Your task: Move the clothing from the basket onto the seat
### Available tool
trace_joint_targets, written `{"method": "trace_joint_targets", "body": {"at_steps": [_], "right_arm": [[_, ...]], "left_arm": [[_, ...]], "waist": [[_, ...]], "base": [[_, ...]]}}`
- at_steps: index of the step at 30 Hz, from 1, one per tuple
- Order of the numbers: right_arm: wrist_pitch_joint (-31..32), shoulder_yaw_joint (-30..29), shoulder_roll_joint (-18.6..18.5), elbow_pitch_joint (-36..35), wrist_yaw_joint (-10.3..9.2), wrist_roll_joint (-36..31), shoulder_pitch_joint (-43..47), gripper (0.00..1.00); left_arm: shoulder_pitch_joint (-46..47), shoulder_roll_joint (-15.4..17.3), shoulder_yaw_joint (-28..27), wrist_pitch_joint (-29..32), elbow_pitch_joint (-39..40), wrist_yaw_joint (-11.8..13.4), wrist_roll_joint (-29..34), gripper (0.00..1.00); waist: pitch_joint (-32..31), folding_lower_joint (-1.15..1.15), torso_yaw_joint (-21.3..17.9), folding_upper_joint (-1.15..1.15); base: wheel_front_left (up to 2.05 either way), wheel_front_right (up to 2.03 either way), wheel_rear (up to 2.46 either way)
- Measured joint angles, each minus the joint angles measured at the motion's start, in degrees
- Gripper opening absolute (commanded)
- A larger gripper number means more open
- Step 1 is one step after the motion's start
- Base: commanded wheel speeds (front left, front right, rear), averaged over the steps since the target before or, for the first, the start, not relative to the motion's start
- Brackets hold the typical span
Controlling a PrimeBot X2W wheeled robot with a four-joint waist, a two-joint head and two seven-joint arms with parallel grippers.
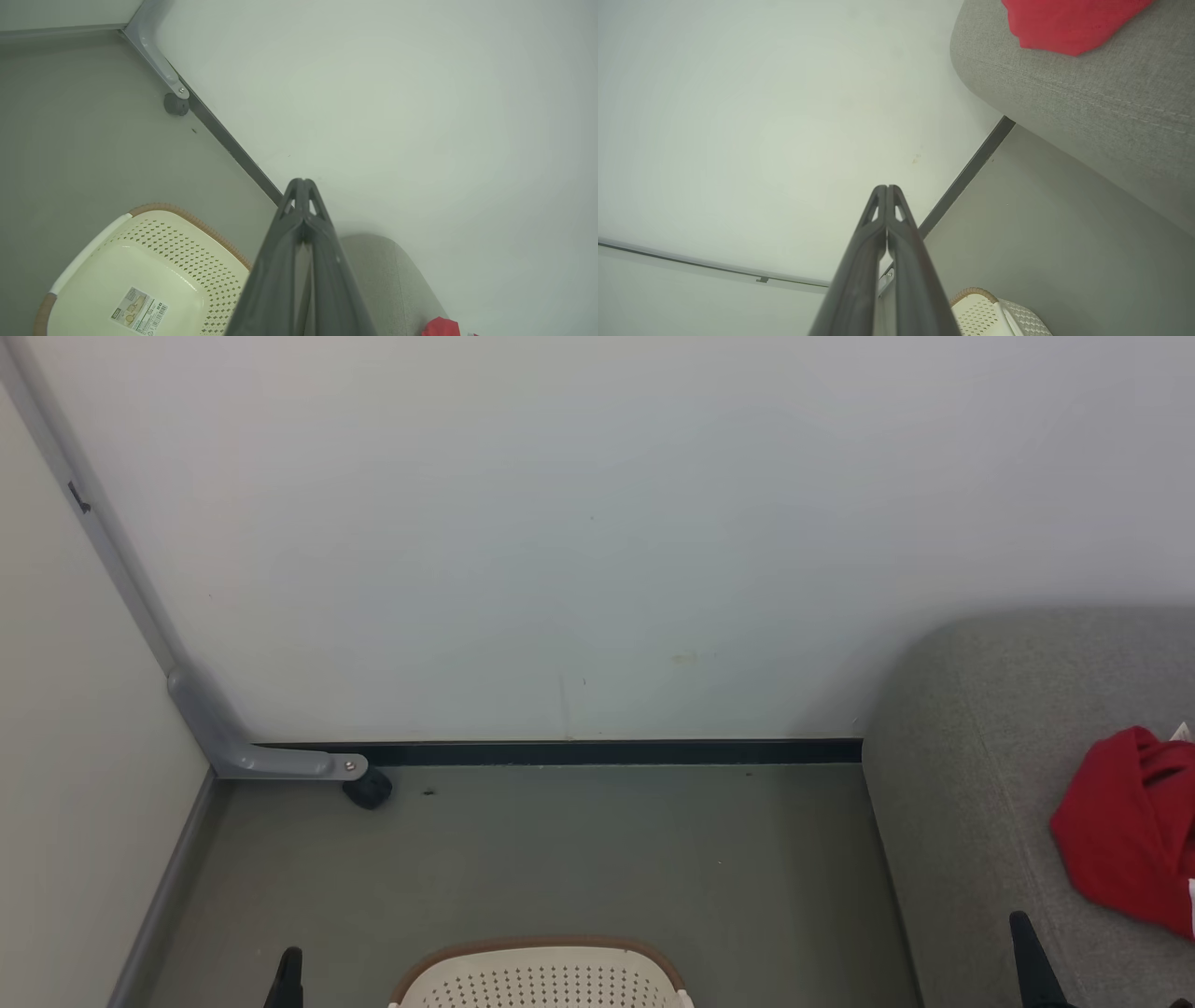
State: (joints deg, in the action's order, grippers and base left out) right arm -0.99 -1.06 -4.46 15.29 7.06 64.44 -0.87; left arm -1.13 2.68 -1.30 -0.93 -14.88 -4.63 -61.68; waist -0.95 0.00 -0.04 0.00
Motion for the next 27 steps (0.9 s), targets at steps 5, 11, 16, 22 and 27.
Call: {"method": "trace_joint_targets", "body": {"at_steps": [5, 11, 16, 22, 27], "right_arm": [[1.01, -0.93, 0.31, 0.25, 0.0, 3.82, -0.7, 0.0], [2.19, -2.08, 0.67, 0.45, 0.0, 8.42, -1.13, 0.0], [3.53, -3.24, 0.98, 0.82, 0.0, 12.83, -1.65, 0.0], [4.75, -4.35, 1.38, 1.05, 0.0, 17.24, -2.34, 0.0], [5.8, -5.33, 1.6, 1.4, 0.0, 21.0, -2.58, 0.0]], "left_arm": [[0.89, -0.01, -0.42, 0.89, -0.41, -0.55, -3.96, 0.0], [1.53, -0.04, -1.04, 2.41, -0.81, -0.96, -9.32, 0.0], [2.22, -0.08, -1.69, 3.55, -1.05, -1.43, -14.12, 0.0], [3.42, -0.12, -2.24, 4.81, -1.34, -1.53, -18.86, 0.0], [3.87, -0.2, -2.7, 5.83, -1.6, -1.96, -23.19, 0.0]], "waist": [[0.15, 0.0, 0.0, 0.0], [0.34, 0.0, 0.01, 0.0], [0.51, 0.0, 0.02, 0.0], [0.7, 0.0, 0.02, 0.0], [0.85, 0.0, 0.03, 0.0]], "base": [[0.0, 0.0, 0.0], [0.0, 0.0, 0.0], [0.0, 0.0, 0.0], [0.0, 0.0, 0.0], [0.0, 0.0, 0.0]]}}
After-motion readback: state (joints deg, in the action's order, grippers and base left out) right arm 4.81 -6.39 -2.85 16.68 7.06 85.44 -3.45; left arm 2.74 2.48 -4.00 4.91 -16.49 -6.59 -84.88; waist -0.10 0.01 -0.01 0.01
